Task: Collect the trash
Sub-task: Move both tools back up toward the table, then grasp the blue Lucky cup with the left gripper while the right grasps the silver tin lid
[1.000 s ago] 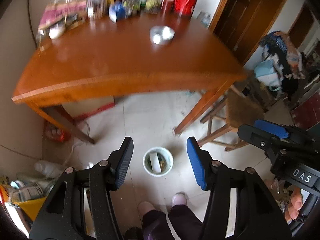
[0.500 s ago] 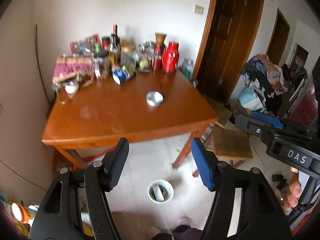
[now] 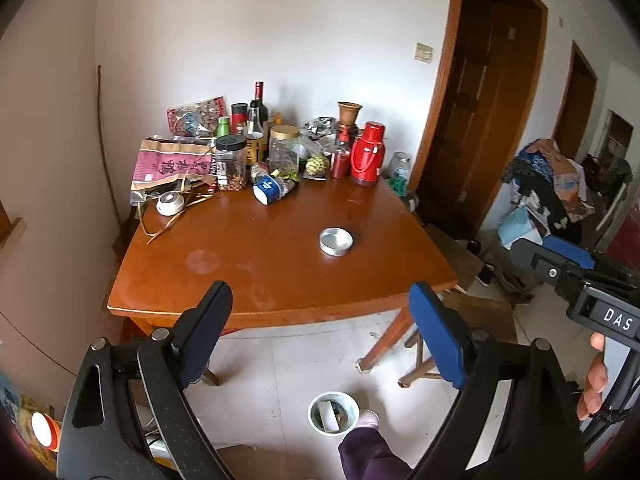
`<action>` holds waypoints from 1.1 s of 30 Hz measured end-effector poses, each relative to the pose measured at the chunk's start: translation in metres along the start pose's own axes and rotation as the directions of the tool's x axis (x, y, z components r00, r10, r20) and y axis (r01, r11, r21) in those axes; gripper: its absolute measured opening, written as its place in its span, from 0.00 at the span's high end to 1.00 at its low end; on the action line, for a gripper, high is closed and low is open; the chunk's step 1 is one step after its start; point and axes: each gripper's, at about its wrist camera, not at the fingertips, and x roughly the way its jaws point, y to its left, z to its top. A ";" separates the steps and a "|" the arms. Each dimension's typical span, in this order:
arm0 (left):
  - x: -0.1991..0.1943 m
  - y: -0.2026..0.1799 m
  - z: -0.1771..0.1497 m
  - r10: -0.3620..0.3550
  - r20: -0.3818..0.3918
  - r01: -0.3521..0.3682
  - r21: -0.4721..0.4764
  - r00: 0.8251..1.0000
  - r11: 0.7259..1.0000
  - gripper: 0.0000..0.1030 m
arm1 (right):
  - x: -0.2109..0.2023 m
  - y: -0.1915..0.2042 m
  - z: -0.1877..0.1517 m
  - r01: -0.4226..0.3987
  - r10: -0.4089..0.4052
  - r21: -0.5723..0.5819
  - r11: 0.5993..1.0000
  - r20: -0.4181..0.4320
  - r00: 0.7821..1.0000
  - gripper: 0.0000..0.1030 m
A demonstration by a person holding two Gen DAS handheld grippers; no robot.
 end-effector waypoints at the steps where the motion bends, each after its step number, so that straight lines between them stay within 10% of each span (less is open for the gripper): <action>1: 0.006 -0.002 0.003 0.008 0.000 -0.008 -0.003 1.000 1.000 0.10 | 0.006 -0.004 0.005 -0.004 0.004 -0.005 1.000 -0.002 1.000 0.25; 20: 0.163 -0.053 0.106 0.121 -0.051 -0.126 -0.102 0.991 0.987 0.10 | 0.135 -0.091 0.097 -0.109 0.098 -0.081 0.991 -0.127 0.987 0.25; 33: 0.240 -0.023 0.122 0.166 -0.168 -0.185 -0.106 0.972 0.977 0.10 | 0.241 -0.107 0.084 -0.151 0.152 0.030 0.988 -0.362 0.920 0.25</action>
